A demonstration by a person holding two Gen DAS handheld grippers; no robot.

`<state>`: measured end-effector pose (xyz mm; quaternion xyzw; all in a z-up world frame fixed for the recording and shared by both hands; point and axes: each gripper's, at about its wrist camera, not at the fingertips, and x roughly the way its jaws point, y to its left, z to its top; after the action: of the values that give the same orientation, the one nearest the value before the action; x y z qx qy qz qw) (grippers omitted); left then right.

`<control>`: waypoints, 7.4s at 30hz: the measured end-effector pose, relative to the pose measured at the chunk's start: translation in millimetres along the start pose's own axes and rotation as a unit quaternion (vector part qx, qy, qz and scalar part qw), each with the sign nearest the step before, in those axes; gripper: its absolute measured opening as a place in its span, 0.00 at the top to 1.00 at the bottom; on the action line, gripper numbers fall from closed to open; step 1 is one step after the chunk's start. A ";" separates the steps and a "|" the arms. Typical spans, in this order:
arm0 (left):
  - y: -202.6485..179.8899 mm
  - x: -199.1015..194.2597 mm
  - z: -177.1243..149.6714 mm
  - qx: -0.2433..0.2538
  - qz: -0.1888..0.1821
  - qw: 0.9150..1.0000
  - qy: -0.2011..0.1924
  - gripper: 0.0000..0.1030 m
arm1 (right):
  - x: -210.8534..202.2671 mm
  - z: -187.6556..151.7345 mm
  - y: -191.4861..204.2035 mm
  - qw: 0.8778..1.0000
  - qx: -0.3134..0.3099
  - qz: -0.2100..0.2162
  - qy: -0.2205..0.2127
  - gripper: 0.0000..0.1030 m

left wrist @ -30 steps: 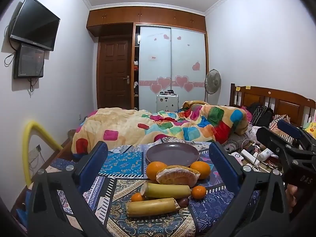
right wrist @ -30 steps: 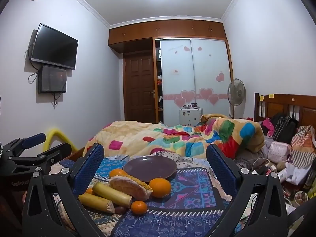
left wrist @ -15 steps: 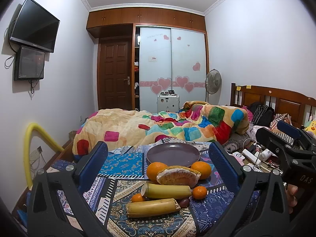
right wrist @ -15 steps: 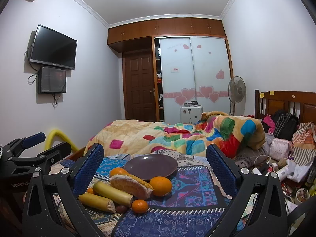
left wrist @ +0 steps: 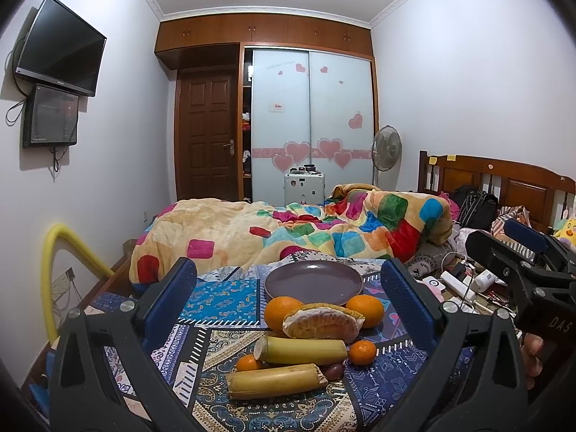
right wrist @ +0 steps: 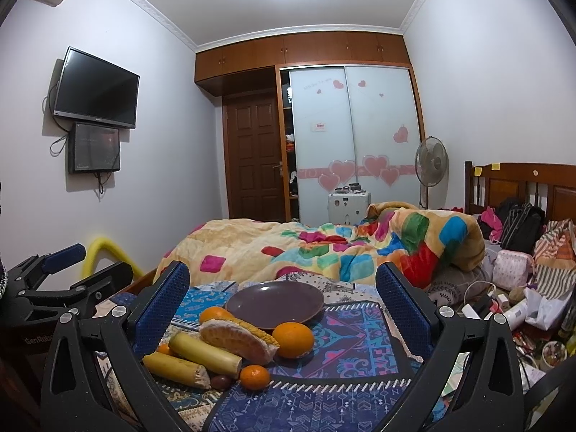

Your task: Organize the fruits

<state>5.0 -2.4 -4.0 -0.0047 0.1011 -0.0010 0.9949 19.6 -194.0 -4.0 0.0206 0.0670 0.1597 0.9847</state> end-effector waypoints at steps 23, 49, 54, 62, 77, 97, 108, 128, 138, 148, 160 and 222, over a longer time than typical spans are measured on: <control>-2.7 4.2 -1.5 0.002 -0.001 1.000 -0.001 0.00 | 1.9 -0.6 0.1 1.000 0.003 0.002 0.003 0.00; 0.1 9.9 -3.9 0.003 0.004 1.000 0.003 0.00 | 10.1 -2.7 3.9 1.000 0.005 0.008 0.016 0.00; 8.9 20.7 -15.0 0.005 0.008 0.999 0.033 0.00 | 17.6 -10.9 -1.2 0.999 0.001 0.001 0.037 0.00; 34.3 54.1 -53.5 0.012 0.023 0.992 0.123 0.00 | 36.1 -38.9 -6.5 0.995 -0.024 -0.003 0.099 0.00; 58.5 100.8 -107.1 -0.007 -0.013 0.975 0.224 0.00 | 85.2 -96.8 -2.1 0.974 -0.025 0.037 0.224 0.10; 34.4 110.0 -117.0 0.018 -0.076 0.968 0.237 0.01 | 104.8 -112.0 16.4 0.960 -0.022 0.101 0.261 0.66; 23.2 80.3 -116.1 0.064 -0.042 0.965 0.250 0.22 | 80.0 -106.2 -4.0 0.961 -0.013 0.076 0.264 0.66; 29.8 105.2 -122.4 0.091 -0.094 0.954 0.269 0.18 | 54.6 -109.9 -22.8 0.959 -0.008 0.060 0.278 0.66; 10.6 82.7 -116.3 0.058 -0.074 0.946 0.309 0.42 | 46.9 -110.3 -23.9 0.959 0.000 0.063 0.275 0.66; 0.0 96.1 -112.0 0.095 -0.091 0.931 0.339 0.39 | 58.8 -111.5 -31.2 0.958 0.007 0.060 0.281 0.66; -10.7 101.2 -94.7 0.172 -0.091 0.924 0.330 0.35 | 67.3 -111.1 -33.8 0.957 0.012 0.072 0.282 0.66; 12.7 111.2 -6.1 0.052 -0.122 0.958 0.255 0.63 | 77.9 -24.6 -27.2 0.981 -0.029 0.059 0.184 0.65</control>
<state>112.7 9.9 -32.4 0.0356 0.3502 -0.1287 0.9271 97.9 -194.6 -39.9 -0.0343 0.2415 0.2204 0.9444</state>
